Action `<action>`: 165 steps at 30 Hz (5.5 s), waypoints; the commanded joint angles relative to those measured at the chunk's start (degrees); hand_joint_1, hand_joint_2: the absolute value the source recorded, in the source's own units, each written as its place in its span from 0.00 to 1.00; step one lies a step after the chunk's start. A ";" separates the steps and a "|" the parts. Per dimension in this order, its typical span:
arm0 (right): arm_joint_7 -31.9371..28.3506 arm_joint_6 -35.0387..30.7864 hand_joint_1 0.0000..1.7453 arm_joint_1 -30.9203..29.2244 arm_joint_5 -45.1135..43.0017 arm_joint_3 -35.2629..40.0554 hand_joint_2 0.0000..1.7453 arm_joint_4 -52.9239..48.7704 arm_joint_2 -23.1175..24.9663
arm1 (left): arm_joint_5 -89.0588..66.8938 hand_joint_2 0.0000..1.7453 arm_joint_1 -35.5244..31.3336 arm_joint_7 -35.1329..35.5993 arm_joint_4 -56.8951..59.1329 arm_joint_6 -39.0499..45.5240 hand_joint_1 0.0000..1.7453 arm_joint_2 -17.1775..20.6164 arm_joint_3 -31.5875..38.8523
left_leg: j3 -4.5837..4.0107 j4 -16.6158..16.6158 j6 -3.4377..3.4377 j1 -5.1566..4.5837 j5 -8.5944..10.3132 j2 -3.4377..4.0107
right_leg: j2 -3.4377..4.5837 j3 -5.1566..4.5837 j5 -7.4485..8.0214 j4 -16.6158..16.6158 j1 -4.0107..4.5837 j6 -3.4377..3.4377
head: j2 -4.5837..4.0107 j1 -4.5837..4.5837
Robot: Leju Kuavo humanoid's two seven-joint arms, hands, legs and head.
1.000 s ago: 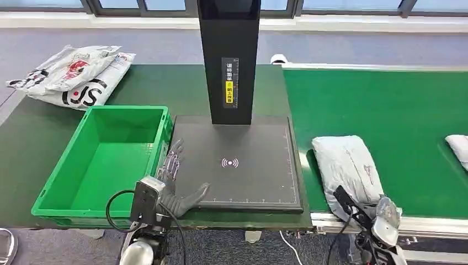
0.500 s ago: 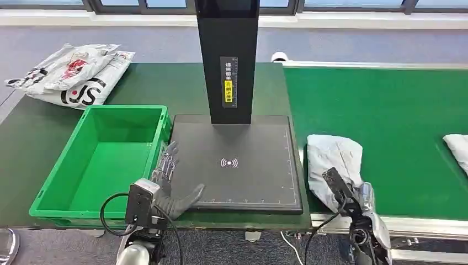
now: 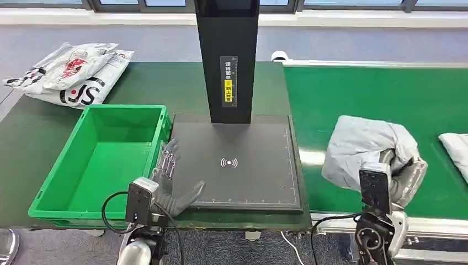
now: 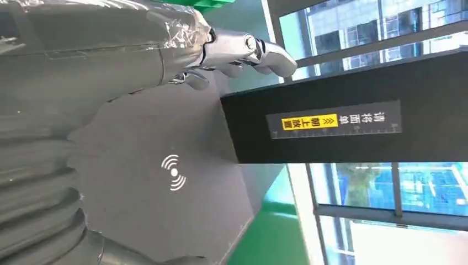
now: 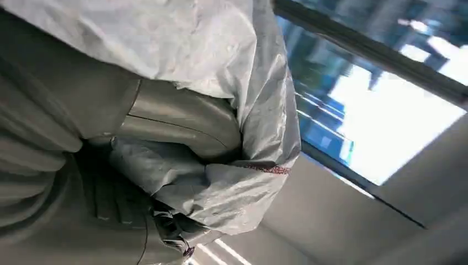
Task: Moved the parcel from conveyor to table for the left to box.
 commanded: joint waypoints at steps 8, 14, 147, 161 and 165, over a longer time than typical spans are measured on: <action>-0.82 -0.18 1.00 -8.51 1.92 16.95 1.00 2.34 -1.88 | 1.92 1.00 -4.37 -1.35 6.65 0.32 0.00 1.58 -2.79 | 0.18 -0.17 -0.05 0.03 0.07 0.20 | 0.11 0.12 0.06 -0.13 0.04 -0.09 | 0.00 0.00; 0.40 2.07 1.00 -12.99 2.07 19.74 1.00 9.35 -2.03 | 2.57 1.00 -6.19 -1.63 7.95 -0.18 0.00 1.72 -3.60 | 0.16 -0.12 -0.03 0.04 0.05 0.33 | 0.27 0.10 0.11 -0.12 0.05 -0.06 | 0.00 0.00; 8.42 2.22 0.00 -6.63 -1.74 11.34 1.00 -1.00 0.40 | -17.70 1.00 -35.69 18.33 48.03 -6.58 0.00 -9.41 -23.58 | -0.09 -0.08 -0.16 0.02 0.30 0.15 | 0.06 -0.19 0.31 -0.05 0.03 -0.18 | 0.02 0.00; 7.56 4.23 0.00 -8.58 -2.58 13.84 1.00 0.39 1.01 | -28.38 1.00 -41.17 22.70 65.94 1.51 0.00 -9.49 -19.27 | -0.14 -0.02 -0.18 0.03 0.30 0.27 | 0.20 -0.27 0.34 0.05 0.04 -0.18 | 0.02 0.00; 7.42 4.30 0.00 -8.98 -3.11 14.09 1.00 0.47 0.92 | -30.78 1.00 -41.34 24.58 66.51 2.41 0.00 -9.59 -19.10 | -0.16 -0.01 -0.14 0.02 0.34 0.21 | 0.15 -0.26 0.32 0.06 0.03 -0.17 | 0.02 0.00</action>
